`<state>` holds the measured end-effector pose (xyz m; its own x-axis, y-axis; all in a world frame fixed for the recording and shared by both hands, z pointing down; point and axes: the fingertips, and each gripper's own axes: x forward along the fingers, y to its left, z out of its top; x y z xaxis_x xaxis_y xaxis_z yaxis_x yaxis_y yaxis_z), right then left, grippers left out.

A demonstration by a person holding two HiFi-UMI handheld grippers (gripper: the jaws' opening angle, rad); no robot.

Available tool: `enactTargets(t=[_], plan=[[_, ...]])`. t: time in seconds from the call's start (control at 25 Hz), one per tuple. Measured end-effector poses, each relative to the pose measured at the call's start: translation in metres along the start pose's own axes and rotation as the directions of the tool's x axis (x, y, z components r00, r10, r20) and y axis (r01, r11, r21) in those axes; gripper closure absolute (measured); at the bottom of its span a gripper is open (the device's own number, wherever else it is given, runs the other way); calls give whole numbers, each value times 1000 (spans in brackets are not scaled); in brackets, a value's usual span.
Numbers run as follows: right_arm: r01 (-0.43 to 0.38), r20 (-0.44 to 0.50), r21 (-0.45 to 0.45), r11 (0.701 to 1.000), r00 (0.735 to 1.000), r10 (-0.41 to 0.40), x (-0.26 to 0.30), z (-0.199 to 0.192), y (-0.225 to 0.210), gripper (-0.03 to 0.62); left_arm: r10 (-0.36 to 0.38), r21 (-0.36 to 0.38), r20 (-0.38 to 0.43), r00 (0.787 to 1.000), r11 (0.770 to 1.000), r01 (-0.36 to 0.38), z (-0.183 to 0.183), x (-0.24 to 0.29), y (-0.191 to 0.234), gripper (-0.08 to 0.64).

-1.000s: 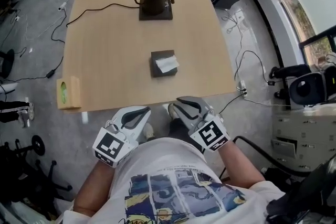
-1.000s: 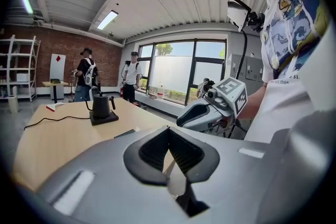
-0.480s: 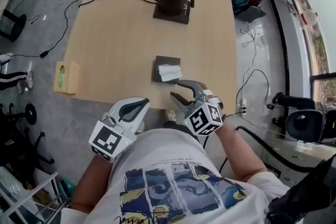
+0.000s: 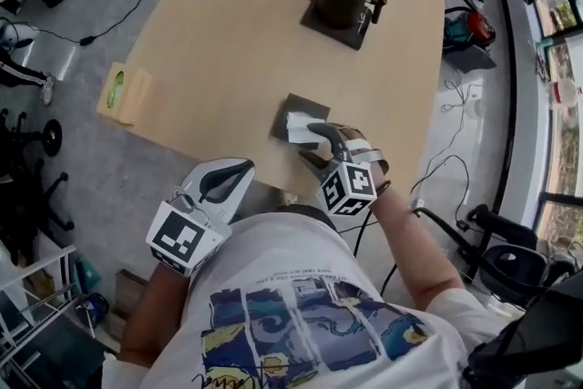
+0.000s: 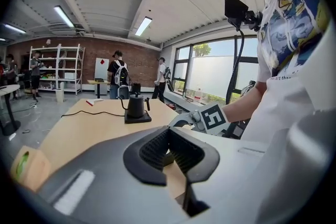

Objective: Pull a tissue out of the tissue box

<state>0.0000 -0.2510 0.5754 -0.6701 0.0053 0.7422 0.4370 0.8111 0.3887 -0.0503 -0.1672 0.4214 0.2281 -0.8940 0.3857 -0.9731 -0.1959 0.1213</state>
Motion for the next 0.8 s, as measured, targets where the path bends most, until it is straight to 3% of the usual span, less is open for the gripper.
enactTargets(t=[0.44,0.8], plan=[[-67,-90,-124,990,994,56,39,-30,-2,334,104,-55,-20,994,993,-105,-8,-13,2,554],[-80,-95,-134,988,993,67,43,-37,-3,345,124,-17,-14,992,992,-125,-12,-15,2,554]])
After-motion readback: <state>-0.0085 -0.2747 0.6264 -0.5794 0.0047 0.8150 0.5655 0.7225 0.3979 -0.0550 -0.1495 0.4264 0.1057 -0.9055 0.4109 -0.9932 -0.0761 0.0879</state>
